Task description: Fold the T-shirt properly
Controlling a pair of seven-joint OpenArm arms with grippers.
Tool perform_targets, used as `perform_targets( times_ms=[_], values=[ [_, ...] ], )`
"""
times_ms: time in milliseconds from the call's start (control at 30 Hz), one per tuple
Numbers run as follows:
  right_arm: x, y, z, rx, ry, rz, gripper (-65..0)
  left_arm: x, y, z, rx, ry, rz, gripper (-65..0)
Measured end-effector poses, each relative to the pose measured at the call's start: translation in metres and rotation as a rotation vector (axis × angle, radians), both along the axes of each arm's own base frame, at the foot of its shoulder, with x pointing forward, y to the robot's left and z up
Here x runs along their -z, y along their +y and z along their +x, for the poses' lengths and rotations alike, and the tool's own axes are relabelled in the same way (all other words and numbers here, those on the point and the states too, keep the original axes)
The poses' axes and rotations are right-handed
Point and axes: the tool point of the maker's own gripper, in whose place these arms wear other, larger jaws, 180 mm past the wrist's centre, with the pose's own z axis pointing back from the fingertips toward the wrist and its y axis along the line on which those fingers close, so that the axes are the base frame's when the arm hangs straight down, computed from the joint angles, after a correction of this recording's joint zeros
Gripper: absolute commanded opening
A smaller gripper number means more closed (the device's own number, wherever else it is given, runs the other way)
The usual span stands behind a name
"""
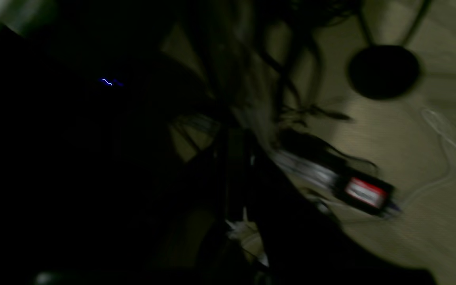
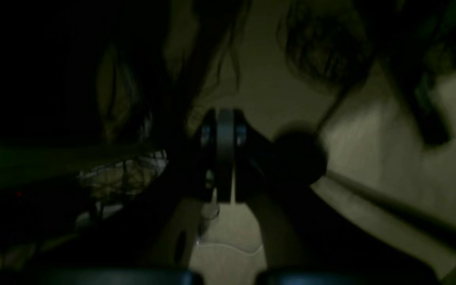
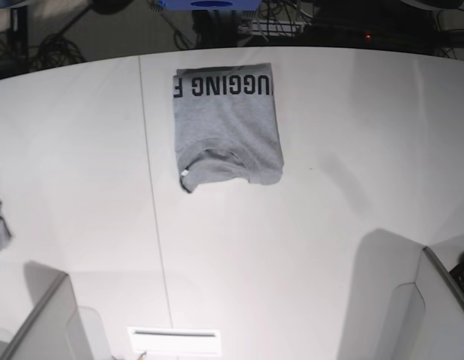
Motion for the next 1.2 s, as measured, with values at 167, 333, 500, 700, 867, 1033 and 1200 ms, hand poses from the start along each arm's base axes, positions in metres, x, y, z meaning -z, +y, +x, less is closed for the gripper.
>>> perform_targets(
  times_ms=[167, 333, 500, 700, 867, 1033, 1200],
  values=[
    [0.046, 0.032, -0.052, -0.107, 0.231, 0.136, -65.0, 0.032, 0.011, -0.017, -0.079, 0.140, 0.046, -65.0],
    [0.080, 0.067, -0.090, -0.266, 0.455, 0.246, -65.0, 0.049, -0.016, -0.031, -0.136, 0.261, 0.024, -65.0],
    [0.107, 0.095, -0.067, -0.413, 0.540, 0.290, -65.0, 0.092, -0.024, -0.045, -0.229, 0.475, 0.228, -65.0],
    [0.133, 0.148, -0.040, -0.596, 0.675, 0.290, -65.0, 0.125, -0.024, 0.017, -0.560, 0.529, 0.327, -65.0],
    [0.136, 0.105, -0.047, -0.761, 0.738, 0.091, -65.0, 0.130, 0.011, 0.039, -0.781, 0.516, 0.360, -65.0],
    [0.144, 0.107, -0.010, -0.771, 0.679, 0.029, -65.0, 0.132, 0.010, 0.046, -0.820, 0.521, 0.344, -65.0],
    [0.148, 0.109, 0.022, -0.766, 0.617, 0.012, -65.0, 0.135, 0.014, 0.076, -0.829, 0.472, 0.330, -65.0]
  ],
)
